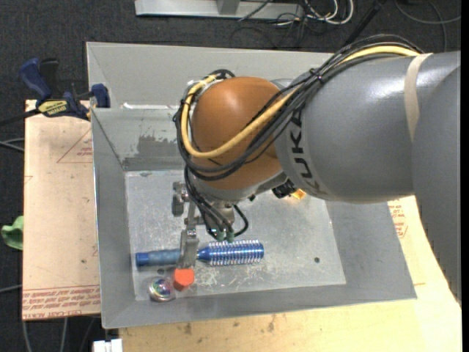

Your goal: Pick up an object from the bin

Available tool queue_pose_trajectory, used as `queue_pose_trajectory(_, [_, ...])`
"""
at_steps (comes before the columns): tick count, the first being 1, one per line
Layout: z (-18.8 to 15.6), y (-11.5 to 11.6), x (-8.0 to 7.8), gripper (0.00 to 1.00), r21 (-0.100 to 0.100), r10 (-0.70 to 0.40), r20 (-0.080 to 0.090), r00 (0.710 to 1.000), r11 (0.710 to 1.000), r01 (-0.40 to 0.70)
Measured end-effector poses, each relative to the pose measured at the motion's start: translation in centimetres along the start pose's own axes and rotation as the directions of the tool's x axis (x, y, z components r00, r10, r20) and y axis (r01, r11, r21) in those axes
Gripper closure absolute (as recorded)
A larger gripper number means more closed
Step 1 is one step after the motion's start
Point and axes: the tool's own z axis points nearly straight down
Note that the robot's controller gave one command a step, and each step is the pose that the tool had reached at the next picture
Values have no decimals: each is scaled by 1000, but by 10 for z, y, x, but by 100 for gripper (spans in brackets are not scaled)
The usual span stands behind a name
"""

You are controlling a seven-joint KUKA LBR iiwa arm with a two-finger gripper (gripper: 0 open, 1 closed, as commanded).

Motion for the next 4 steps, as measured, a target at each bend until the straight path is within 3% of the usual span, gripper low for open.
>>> queue_pose_trajectory(1, [48, -48, -19, 0, 2, 80, 3, 997, 997, -81])
queue_pose_trajectory(2, [144, -82, -6, 0, 1, 175, -1, 985, 985, -175])
queue_pose_trajectory(3, [139, -80, -9, 100, -3, 174, 6, 985, 985, -174])
queue_pose_trajectory(4, [14, -93, -30, 100, -4, 123, 16, 992, 992, -123])
